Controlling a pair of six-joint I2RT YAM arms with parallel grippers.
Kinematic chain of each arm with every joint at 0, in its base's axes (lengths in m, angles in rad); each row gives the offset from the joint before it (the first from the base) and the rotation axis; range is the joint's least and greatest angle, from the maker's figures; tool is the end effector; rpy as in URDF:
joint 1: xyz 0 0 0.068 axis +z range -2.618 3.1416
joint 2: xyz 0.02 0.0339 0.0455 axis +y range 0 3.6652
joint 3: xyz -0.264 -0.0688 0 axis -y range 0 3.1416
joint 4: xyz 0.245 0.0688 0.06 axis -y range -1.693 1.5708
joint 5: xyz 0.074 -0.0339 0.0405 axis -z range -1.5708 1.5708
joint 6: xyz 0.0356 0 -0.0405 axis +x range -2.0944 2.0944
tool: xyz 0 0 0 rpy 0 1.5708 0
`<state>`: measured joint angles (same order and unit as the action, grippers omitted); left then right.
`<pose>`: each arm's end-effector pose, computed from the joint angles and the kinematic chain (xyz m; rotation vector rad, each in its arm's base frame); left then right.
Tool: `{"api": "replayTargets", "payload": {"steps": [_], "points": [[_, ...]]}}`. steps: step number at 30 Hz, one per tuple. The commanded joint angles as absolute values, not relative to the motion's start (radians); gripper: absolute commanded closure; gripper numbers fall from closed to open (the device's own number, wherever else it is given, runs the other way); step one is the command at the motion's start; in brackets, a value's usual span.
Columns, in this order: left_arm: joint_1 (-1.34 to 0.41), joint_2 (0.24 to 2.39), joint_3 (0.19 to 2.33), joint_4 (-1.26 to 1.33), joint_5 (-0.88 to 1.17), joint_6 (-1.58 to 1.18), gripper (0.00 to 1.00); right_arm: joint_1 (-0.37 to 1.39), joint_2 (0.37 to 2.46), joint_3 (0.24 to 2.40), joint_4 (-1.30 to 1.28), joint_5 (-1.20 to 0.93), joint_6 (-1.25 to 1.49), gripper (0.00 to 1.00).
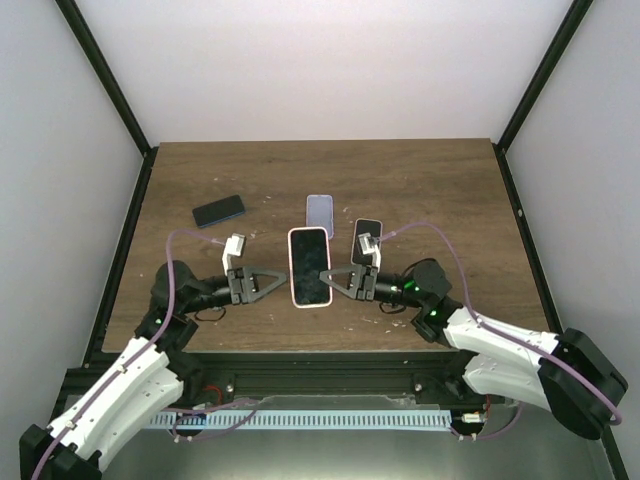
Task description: Put the phone into the phone case
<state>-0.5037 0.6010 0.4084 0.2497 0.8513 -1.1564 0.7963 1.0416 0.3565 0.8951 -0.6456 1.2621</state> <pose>0.1198 -0.0966 0.2803 0.2298 1.8869 -1.8633 0.1348 0.1684 0.2542 -0.2844 1.7732 2.0435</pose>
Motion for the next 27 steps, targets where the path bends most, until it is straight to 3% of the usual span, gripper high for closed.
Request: {"api": "replayTargets", "payload": {"steps": [1, 7, 19, 23, 27], "points": [[-0.503, 0.600, 0.361, 0.297, 0.903, -1.197, 0.41, 0.804, 1.026, 0.444, 0.911, -0.508, 1.215, 0.92], [-0.531, 0.650, 0.289, 0.501, 0.936, -1.292, 0.40, 0.804, 1.073, 0.473, 0.922, -0.481, 1.222, 0.92], [-0.546, 0.659, 0.284, 0.485, 0.891, -1.247, 0.40, 0.808, 1.121, 0.445, 0.960, -0.476, 1.258, 0.92], [-0.545, 0.677, 0.311, 0.430, 0.881, -1.206, 0.50, 0.811, 1.136, 0.439, 0.981, -0.490, 1.270, 0.91], [-0.546, 0.675, 0.333, 0.363, 0.846, -1.165, 0.81, 0.813, 1.137, 0.433, 0.974, -0.492, 1.267, 0.91]]}}
